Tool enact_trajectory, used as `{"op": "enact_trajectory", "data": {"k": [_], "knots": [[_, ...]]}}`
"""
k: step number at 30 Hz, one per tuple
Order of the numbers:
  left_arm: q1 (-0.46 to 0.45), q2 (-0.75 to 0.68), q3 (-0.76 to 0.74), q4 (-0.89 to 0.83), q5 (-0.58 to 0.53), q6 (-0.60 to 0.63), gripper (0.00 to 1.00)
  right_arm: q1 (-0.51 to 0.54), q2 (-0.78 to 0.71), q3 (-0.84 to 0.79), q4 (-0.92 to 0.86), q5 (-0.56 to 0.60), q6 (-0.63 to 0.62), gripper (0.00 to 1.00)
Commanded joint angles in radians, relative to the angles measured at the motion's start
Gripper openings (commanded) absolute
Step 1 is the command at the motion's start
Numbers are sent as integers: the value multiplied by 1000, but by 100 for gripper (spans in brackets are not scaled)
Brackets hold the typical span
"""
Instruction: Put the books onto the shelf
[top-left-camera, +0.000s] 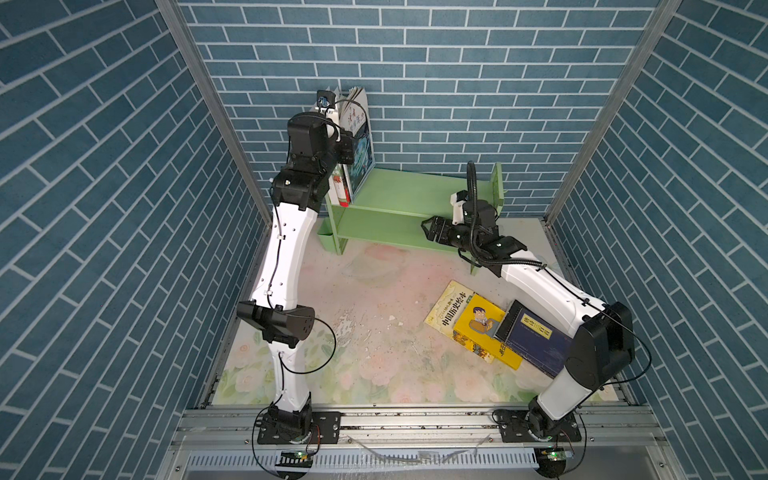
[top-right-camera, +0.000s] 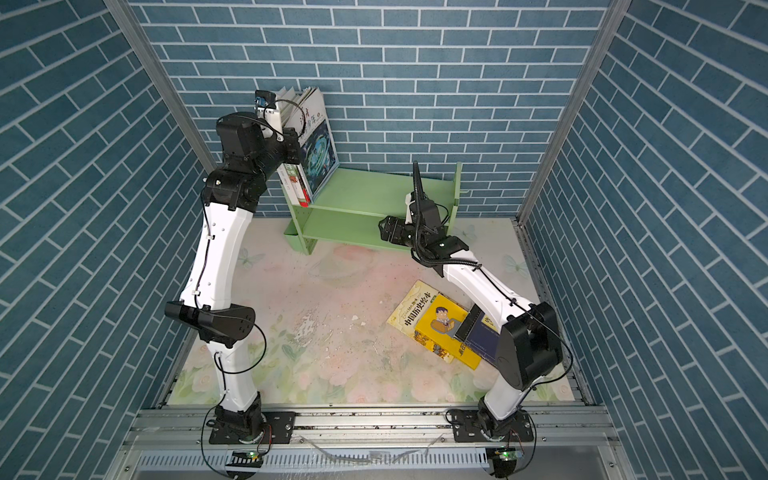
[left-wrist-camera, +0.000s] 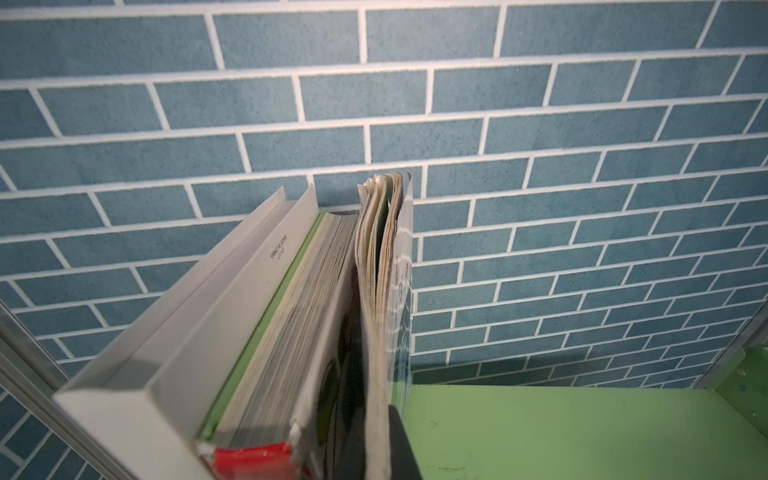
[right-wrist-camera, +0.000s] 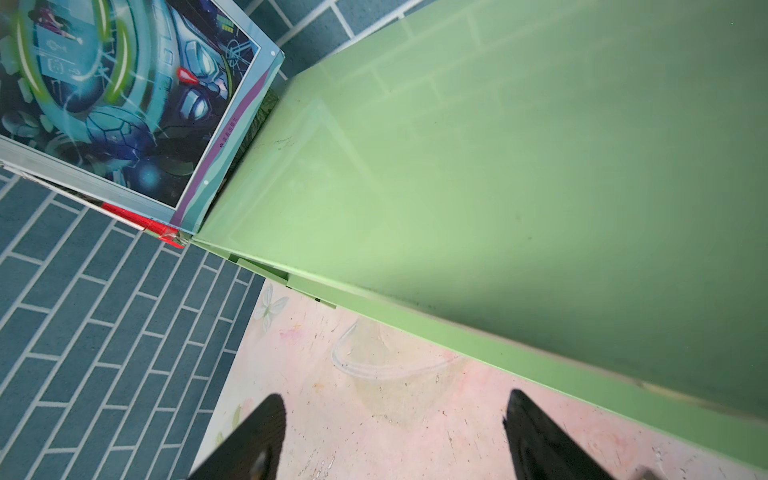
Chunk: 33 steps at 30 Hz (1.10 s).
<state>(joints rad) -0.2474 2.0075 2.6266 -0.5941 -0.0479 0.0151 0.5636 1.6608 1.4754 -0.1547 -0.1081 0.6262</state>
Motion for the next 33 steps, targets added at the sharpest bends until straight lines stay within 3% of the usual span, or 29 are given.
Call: {"op": "enact_trajectory", "data": {"k": [1,20,33], "knots": [[7,-14,39,45,-13,8,0,-1,-40,-14,-20,15,-20,83],[8,-12,41,-2,-72,4,0,-11,-39,-23,-32,44,-15,83],[7,10,-25,98,-49,2,17,-19,-34,-29,-58,60,-20,83]]}}
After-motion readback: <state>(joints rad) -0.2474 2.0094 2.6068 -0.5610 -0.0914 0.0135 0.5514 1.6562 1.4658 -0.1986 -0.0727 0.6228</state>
